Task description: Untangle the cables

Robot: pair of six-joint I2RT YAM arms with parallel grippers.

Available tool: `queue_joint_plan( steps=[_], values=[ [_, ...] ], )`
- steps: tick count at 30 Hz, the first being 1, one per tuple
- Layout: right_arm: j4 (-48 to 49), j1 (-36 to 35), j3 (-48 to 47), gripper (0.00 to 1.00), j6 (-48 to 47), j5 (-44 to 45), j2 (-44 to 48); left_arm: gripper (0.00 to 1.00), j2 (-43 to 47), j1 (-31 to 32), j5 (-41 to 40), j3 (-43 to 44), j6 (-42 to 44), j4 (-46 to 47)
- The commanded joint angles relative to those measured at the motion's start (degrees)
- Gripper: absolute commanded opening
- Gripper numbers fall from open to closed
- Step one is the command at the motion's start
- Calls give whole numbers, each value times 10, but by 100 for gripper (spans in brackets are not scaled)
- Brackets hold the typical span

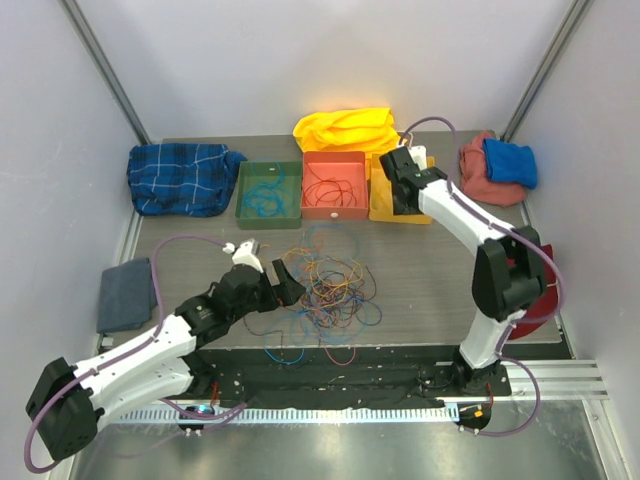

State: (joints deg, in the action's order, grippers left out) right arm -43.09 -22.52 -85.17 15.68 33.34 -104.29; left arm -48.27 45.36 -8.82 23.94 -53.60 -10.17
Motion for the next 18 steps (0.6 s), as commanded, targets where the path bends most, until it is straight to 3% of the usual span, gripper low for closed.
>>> queue_joint_plan(
  steps=[1,6,9,13,18],
  values=[
    [100,-48,68,56,28,-31,111,100,18,1,0,-7,-2,23],
    [171,-199,143,56,22,-93,155,100,39,1,-29,-11,-9,4],
    [238,-244,211,56,63,-145,182,100,58,1,-63,-7,-13,-28],
    [301,-279,269,56,85,-166,193,100,94,1,-147,11,-32,-113],
    [342,-296,267,55,70,-159,182,100,155,1,-243,32,-43,-191]
  ],
)
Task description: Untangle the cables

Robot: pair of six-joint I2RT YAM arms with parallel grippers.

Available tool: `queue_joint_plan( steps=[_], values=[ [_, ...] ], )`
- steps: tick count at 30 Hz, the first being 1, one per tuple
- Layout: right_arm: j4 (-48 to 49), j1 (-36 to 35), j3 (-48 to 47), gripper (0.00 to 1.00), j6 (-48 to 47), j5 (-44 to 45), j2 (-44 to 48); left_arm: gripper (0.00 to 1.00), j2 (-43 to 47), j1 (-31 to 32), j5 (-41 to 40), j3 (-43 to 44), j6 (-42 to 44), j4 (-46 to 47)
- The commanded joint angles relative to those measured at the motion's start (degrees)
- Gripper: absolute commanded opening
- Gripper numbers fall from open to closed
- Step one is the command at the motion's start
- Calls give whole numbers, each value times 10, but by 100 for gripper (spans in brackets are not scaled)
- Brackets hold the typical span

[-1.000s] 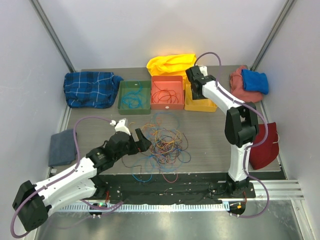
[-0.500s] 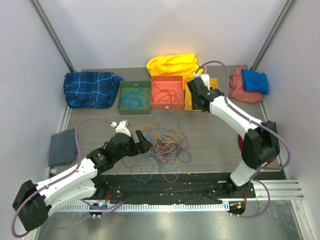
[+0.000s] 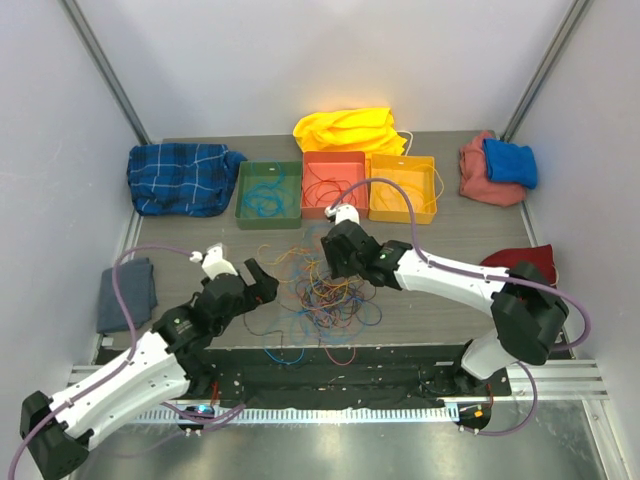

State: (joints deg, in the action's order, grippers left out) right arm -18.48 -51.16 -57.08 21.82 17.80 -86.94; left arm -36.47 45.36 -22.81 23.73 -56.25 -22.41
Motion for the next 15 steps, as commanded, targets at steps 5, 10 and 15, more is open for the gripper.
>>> queue_joint_plan(
  steps=[5,10,15],
  values=[
    [127,-19,-64,54,-25,-36,-42,100,40,1,-133,53,-38,-110],
    [113,-39,-156,53,-57,-54,-134,100,32,0,-141,68,-55,-157],
    [122,-44,-195,54,-26,-104,-190,100,57,1,-145,69,-61,-179]
  ],
)
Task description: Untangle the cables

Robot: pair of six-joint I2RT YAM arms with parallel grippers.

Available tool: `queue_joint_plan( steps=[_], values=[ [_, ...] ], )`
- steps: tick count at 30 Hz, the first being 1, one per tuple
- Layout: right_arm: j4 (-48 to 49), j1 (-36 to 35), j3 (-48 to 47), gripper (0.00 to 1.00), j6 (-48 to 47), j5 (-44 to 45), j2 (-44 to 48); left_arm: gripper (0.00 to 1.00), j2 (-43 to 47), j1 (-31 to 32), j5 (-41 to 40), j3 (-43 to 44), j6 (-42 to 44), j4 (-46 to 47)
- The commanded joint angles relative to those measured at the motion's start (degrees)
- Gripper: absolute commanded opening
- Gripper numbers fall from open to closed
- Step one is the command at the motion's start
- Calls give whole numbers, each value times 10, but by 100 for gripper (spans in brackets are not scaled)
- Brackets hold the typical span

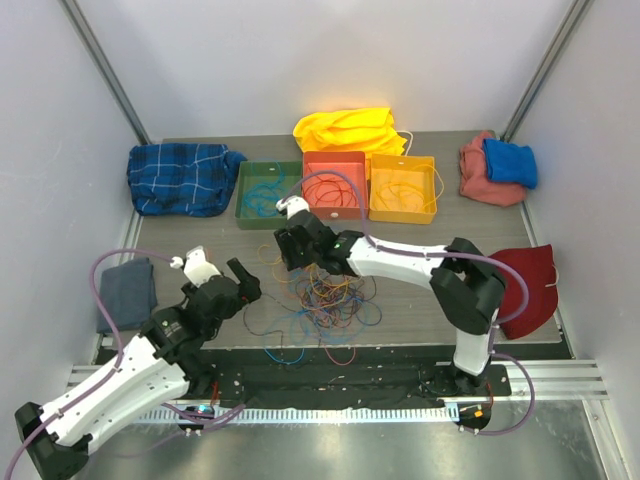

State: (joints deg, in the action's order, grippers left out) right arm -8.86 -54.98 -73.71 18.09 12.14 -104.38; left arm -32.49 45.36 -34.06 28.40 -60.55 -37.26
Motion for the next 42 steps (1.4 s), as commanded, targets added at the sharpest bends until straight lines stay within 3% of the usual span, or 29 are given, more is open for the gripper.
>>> queue_joint_plan(
  steps=[1,27,42],
  values=[
    [34,-5,-28,54,14,-50,-24,100,27,0,-31,18,-18,-33],
    [-55,-41,-212,54,-168,233,-210,100,32,0,-9,4,-16,-30],
    [-63,-23,-297,51,-185,235,-281,100,43,0,-13,6,-20,-46]
  ],
)
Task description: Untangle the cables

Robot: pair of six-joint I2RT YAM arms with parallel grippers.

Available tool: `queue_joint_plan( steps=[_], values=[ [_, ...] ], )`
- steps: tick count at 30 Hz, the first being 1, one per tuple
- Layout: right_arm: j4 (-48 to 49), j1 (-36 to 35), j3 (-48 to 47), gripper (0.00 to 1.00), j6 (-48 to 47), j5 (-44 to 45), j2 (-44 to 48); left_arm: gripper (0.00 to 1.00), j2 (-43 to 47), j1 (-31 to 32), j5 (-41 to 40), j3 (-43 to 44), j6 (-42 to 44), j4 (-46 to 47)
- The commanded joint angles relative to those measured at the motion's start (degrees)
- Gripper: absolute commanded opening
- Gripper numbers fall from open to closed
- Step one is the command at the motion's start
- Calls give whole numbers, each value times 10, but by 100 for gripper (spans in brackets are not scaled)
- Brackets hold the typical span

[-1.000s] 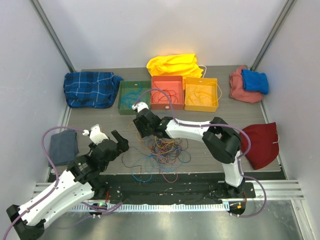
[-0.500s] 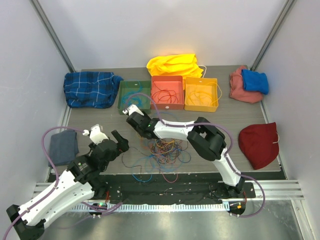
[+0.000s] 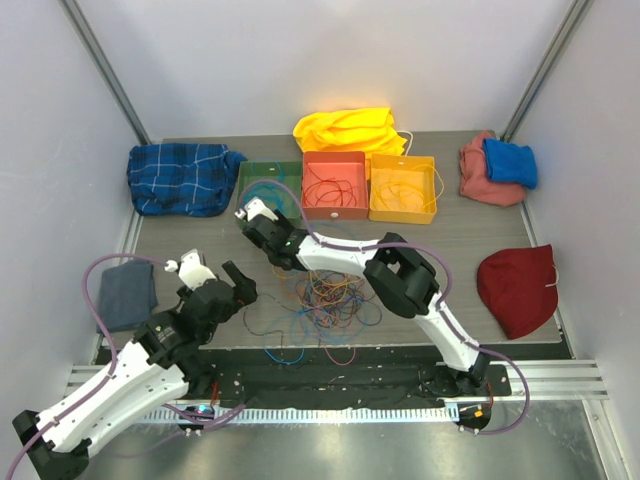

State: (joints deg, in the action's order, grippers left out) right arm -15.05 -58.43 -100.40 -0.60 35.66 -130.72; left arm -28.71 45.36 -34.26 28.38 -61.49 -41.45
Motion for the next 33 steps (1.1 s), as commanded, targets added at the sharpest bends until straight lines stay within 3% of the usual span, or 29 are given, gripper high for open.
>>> queue_joint_plan(
  steps=[1,8,11,20,27,33],
  values=[
    [-2,15,-29,48,5,-7,-17,100,6,1,-12,5,-11,-6],
    [3,27,-9,10,23,-9,6,100,7,1,-11,3,-12,0],
    [26,26,21,1,24,0,60,100,0,1,-10,4,-11,3],
    [42,8,82,1,45,14,279,100,-12,1,8,-3,0,37],
    [27,-5,110,1,25,85,477,100,-42,0,28,-4,11,83],
    [17,-5,77,1,-6,143,605,100,-90,1,48,-3,19,152]
  ],
)
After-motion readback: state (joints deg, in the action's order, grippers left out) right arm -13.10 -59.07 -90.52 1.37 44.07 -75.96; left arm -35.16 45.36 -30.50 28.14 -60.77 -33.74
